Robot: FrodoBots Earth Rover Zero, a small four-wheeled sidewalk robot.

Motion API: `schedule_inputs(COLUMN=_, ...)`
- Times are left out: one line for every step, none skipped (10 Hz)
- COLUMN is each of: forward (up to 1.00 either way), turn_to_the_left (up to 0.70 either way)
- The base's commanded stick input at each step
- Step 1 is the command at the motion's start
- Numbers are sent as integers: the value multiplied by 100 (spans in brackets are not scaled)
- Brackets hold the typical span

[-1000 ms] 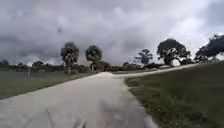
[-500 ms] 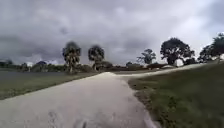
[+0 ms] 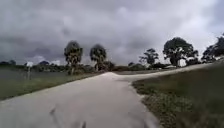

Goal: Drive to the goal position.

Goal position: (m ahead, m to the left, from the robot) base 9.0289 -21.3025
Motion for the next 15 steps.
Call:
schedule_inputs(forward=70, turn_to_the_left=0)
schedule_inputs(forward=70, turn_to_the_left=0)
schedule_inputs(forward=70, turn_to_the_left=0)
schedule_inputs(forward=70, turn_to_the_left=0)
schedule_inputs(forward=70, turn_to_the_left=0)
schedule_inputs(forward=70, turn_to_the_left=0)
schedule_inputs(forward=70, turn_to_the_left=0)
schedule_inputs(forward=70, turn_to_the_left=0)
schedule_inputs(forward=70, turn_to_the_left=0)
schedule_inputs(forward=70, turn_to_the_left=0)
schedule_inputs(forward=70, turn_to_the_left=0)
schedule_inputs(forward=70, turn_to_the_left=0)
schedule_inputs(forward=70, turn_to_the_left=0)
schedule_inputs(forward=70, turn_to_the_left=0)
schedule_inputs(forward=70, turn_to_the_left=0)
